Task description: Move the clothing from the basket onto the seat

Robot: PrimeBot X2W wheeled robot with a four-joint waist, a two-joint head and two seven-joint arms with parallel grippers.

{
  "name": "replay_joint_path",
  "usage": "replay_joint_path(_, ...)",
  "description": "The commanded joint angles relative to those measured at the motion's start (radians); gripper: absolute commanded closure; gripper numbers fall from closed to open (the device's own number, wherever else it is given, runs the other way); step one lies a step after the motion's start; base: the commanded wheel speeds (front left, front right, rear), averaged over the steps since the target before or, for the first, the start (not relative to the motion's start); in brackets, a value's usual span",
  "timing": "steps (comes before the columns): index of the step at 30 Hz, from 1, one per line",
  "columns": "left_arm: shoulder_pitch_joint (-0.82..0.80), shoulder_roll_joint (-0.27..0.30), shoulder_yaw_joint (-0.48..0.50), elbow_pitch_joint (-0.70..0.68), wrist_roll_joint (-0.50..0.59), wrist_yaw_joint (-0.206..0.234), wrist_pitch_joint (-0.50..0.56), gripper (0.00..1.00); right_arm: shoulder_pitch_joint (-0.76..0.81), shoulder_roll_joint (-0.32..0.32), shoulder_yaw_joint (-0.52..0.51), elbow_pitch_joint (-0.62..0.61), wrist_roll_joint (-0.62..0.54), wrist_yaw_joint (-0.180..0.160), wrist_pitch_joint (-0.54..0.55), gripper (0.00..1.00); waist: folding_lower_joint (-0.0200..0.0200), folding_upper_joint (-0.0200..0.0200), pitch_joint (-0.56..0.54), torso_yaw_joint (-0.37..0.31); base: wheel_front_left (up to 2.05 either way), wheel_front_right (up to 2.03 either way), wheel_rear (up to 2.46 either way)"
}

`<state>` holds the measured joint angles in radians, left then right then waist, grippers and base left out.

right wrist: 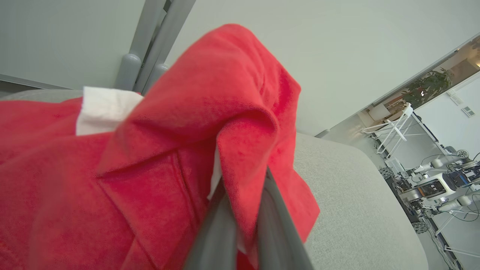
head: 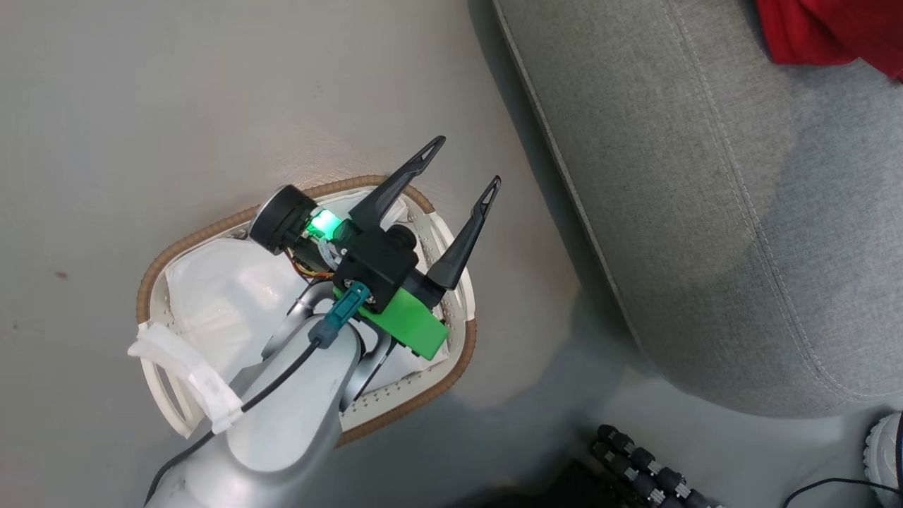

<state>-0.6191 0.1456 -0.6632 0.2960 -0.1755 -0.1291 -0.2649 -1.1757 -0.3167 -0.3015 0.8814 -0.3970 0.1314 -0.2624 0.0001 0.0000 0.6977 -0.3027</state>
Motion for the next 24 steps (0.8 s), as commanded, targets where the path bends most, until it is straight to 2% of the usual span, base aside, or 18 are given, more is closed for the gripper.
replay_joint_path(1,0.002,0.006,-0.002,-0.002,-0.008,-0.002,0.000,0.00,0.034,0.010,0.006,-0.019,0.016,-0.001,-0.003,0.44,-0.0001,0.0000,-0.017,-0.009,0.00,0.00,0.00)
replay_joint_path(2,0.006,0.005,-0.002,-0.001,-0.011,-0.002,0.000,0.00,0.047,0.017,0.008,-0.035,0.024,-0.001,-0.003,0.08,-0.0001,0.0000,-0.024,-0.010,0.00,0.00,0.00)
replay_joint_path(4,0.013,0.001,0.001,0.001,-0.022,-0.002,0.000,0.00,0.083,0.026,0.022,-0.066,0.038,-0.001,-0.003,0.00,-0.0001,0.0000,-0.045,-0.012,0.00,0.00,0.00)
replay_joint_path(15,0.090,-0.053,0.063,0.013,-0.102,-0.001,0.000,0.00,0.316,0.013,0.153,-0.245,0.162,-0.001,-0.002,0.00,-0.0001,0.0000,-0.226,0.024,0.00,0.00,0.00)
replay_joint_path(24,0.175,-0.087,0.156,0.035,-0.143,0.005,0.000,0.00,0.419,0.015,0.200,-0.308,0.215,-0.001,-0.002,0.00,-0.0001,0.0000,-0.406,0.131,0.00,0.00,0.00)
